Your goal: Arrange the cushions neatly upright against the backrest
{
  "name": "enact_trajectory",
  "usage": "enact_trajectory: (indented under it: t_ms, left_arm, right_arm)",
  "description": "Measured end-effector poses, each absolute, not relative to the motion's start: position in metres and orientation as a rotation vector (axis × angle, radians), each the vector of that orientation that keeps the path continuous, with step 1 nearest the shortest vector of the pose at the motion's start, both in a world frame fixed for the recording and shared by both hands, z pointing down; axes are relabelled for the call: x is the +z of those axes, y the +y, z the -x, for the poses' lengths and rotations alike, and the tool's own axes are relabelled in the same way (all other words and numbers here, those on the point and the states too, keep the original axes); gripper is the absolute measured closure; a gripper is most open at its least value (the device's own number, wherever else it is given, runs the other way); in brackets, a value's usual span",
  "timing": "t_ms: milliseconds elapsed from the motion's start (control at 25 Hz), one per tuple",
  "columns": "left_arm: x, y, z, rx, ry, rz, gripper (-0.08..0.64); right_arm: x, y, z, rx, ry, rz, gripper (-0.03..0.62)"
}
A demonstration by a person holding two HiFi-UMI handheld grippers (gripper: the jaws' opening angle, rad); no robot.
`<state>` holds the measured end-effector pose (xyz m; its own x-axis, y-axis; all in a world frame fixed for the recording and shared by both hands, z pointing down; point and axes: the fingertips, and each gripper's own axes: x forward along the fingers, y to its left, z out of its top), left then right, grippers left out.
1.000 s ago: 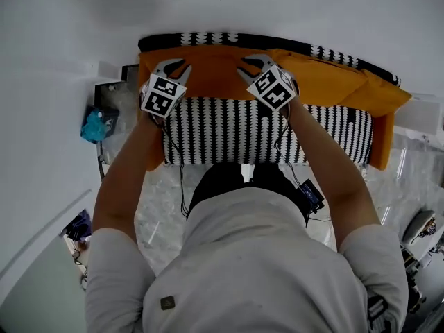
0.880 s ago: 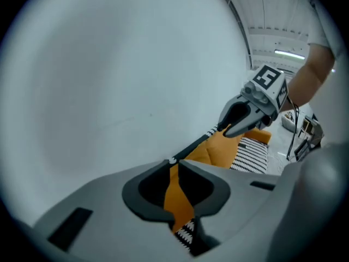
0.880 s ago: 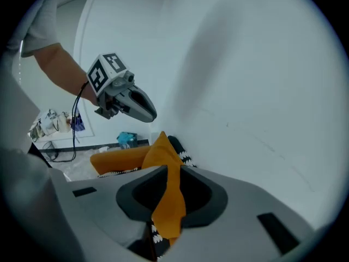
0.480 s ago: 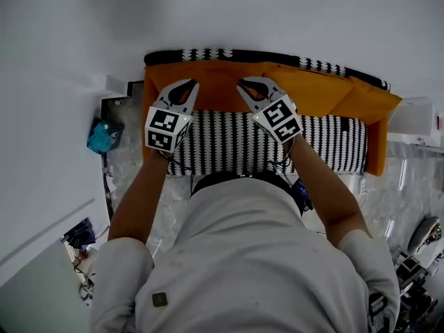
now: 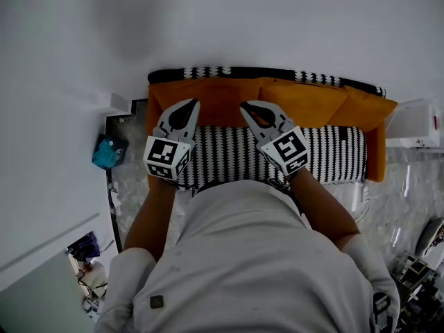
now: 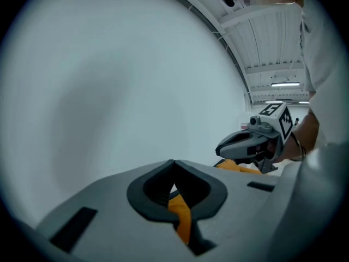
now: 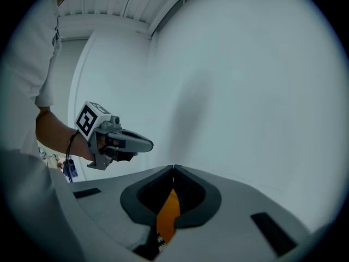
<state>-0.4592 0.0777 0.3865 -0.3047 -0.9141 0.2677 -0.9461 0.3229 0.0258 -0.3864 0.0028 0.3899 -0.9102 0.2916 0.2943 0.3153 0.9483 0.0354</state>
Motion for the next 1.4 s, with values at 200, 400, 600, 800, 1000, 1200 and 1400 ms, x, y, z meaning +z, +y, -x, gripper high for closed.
enact_trajectory:
  t_ms: [200,400,600,800,1000,1200,1400]
  left_arm:
    - [0.382,0.069,0.449,0.156,-2.314,-1.742,0.551]
    - [0.373,0.061,0.439,0.193,-2.297,-1.788,0.551]
    - [0.363,0.056,0.429,0.179,-2.309,-1.785,0.551]
    - [0.364,0.049,0.394,0.167,-2.312,-1.766,0.551]
    - [0.362,0.036,0.338,0.188,-2.291,-1.796,0.551]
    - [0.353,0.028,0.276,0.204,-2.299,-1.803,0.551]
    - [0.342,0.027,0.216,0.207,-2.308,-1.817,0.551]
  right_arm:
    - [0.383,-0.011,0.384,-0.103,-2.831,0.407,0.565]
    - [0.375,-0.014,0.373,-0.14,-2.842,0.423,0.565]
    - [0.375,-0.024,0.353,-0.181,-2.831,0.44,0.565]
    - [0.37,-0.034,0.317,-0.164,-2.853,0.436,0.565]
    - [0.367,-0.046,0.264,-0.164,-2.865,0.437,0.565]
    - [0.359,-0.057,0.207,-0.155,-2.894,0.418,0.565]
    - [0.353,-0.059,0.152,-0.159,-2.904,0.453,0.565]
